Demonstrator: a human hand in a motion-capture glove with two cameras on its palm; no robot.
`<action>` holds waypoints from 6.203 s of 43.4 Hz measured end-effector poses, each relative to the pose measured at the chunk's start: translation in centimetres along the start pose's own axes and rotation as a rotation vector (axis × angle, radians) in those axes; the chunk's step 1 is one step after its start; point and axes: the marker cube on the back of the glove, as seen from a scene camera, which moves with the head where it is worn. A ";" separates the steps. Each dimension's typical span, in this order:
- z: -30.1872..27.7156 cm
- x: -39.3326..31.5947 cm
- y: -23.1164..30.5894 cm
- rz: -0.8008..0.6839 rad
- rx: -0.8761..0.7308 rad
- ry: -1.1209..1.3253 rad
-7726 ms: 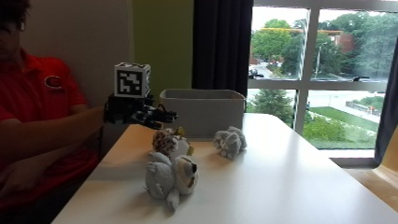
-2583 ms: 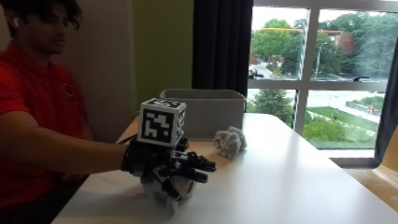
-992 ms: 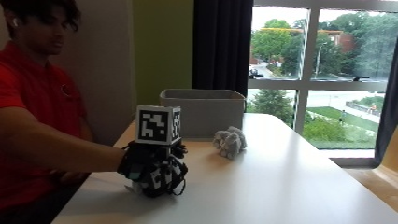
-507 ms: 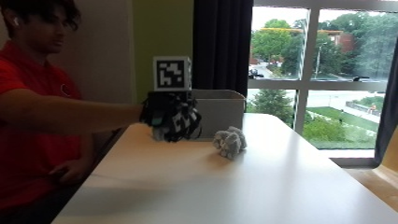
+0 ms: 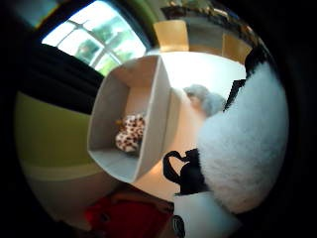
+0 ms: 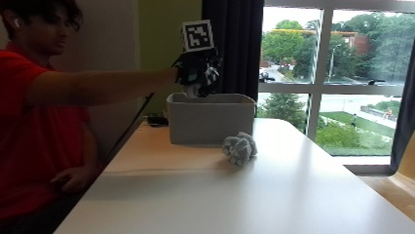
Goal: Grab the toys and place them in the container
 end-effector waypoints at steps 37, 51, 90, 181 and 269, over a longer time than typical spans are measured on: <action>-1.9 -20.6 -3.8 -0.289 -0.064 -0.114; -0.5 -14.7 -3.1 -0.290 -0.138 -0.124; 17.7 4.0 -4.8 0.035 -0.322 0.074; 21.0 2.7 -5.6 0.148 -0.121 -0.108; 12.1 7.2 7.9 0.179 -0.250 -0.052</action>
